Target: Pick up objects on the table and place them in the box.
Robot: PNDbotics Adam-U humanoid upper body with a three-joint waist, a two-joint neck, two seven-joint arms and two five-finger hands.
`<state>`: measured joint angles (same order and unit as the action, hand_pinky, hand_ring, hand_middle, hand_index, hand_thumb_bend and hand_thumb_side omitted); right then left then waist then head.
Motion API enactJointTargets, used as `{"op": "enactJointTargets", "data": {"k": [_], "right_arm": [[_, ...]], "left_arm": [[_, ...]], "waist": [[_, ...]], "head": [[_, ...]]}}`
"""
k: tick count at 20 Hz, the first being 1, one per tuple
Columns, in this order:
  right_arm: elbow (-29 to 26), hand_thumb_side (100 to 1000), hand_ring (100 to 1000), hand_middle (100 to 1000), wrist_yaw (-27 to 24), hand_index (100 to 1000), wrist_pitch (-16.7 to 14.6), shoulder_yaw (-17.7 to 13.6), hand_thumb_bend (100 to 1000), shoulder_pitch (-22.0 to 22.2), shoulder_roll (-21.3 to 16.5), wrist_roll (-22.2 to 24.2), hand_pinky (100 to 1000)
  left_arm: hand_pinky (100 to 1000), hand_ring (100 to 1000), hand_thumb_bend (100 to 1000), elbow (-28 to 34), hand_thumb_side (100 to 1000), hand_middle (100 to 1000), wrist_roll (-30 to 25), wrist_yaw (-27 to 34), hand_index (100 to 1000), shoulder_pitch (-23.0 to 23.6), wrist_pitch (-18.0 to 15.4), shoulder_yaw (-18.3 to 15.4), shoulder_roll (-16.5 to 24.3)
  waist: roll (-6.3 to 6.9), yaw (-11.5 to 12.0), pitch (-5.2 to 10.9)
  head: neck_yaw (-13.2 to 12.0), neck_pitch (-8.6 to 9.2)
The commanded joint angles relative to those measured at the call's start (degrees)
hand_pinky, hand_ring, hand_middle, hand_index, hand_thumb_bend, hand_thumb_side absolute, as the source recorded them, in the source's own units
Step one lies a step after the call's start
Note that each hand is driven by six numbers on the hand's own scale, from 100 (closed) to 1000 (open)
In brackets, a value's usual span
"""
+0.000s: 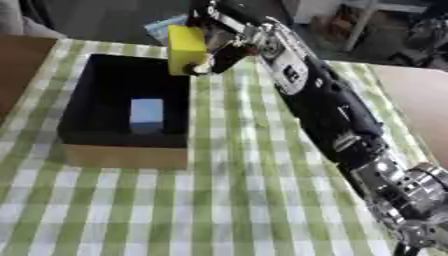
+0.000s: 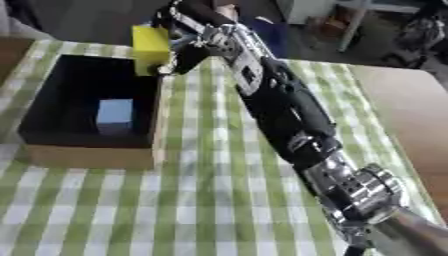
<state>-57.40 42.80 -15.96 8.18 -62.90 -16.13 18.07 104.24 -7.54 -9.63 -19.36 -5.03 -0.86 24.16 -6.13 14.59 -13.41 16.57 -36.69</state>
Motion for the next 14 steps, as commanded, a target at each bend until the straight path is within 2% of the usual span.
{"op": "enactJointTargets", "data": {"k": [1,4,5,6,8,11,12,14], "right_arm": [[0.25,262,727,489,1.71,660,-0.87,0.9,474,-1.23,1.76,1.43,765],[1.52,258,730,498,3.02,672,-1.83,2.11,484,-0.31,4.0,3.09,766],[1.84,236,735,516,3.44,695,-2.12,2.37,555,-0.06,4.49,3.49,769],[2.13,259,739,530,3.79,711,-2.41,2.63,504,0.17,4.92,3.9,771],[2.46,262,761,602,4.18,770,-2.95,3.15,529,0.5,5.35,4.94,785],[2.3,262,764,613,4.04,777,-3.28,3.43,533,0.68,5.39,6.27,787],[2.03,257,829,795,3.93,900,-3.41,3.66,596,0.84,5.19,6.8,855],[0.87,255,854,853,3.13,937,-3.45,3.81,620,1.05,4.63,7.81,872]], "left_arm": [[700,565,355,0.88,100,566,-0.24,0.52,725,-1.15,-0.1,0.07,0.66],[700,565,354,0.95,100,565,-0.22,0.59,724,-1.36,-0.1,0.04,0.54],[700,565,362,0.95,100,565,-0.21,0.59,724,-1.39,-0.09,0.02,0.52],[700,565,355,0.95,100,565,-0.2,0.6,724,-1.39,-0.07,0.01,0.48],[700,565,355,0.93,100,565,-0.21,0.57,724,-1.42,-0.05,0.02,0.44],[700,565,354,0.92,100,565,-0.24,0.56,725,-1.43,-0.06,0.02,0.42],[700,564,355,0.9,100,565,-0.18,0.55,724,-1.35,-0.03,-0.05,0.45],[700,564,355,0.84,100,565,-0.07,0.53,724,-1.13,0.02,-0.15,0.47]], "waist": [[0.4,0.24,1.03],[0.46,0.45,0.79],[0.47,0.43,0.73],[0.46,0.37,0.66],[0.46,0.25,0.58],[0.47,0.15,0.55],[0.56,-0.14,0.6],[0.76,-0.83,0.72]], "head": [[0.34,0.05],[0.28,0.12],[0.27,0.09],[0.21,0.08],[0.13,0.03],[0.05,-0.02],[-0.1,-0.1],[-0.32,-0.3]]}}
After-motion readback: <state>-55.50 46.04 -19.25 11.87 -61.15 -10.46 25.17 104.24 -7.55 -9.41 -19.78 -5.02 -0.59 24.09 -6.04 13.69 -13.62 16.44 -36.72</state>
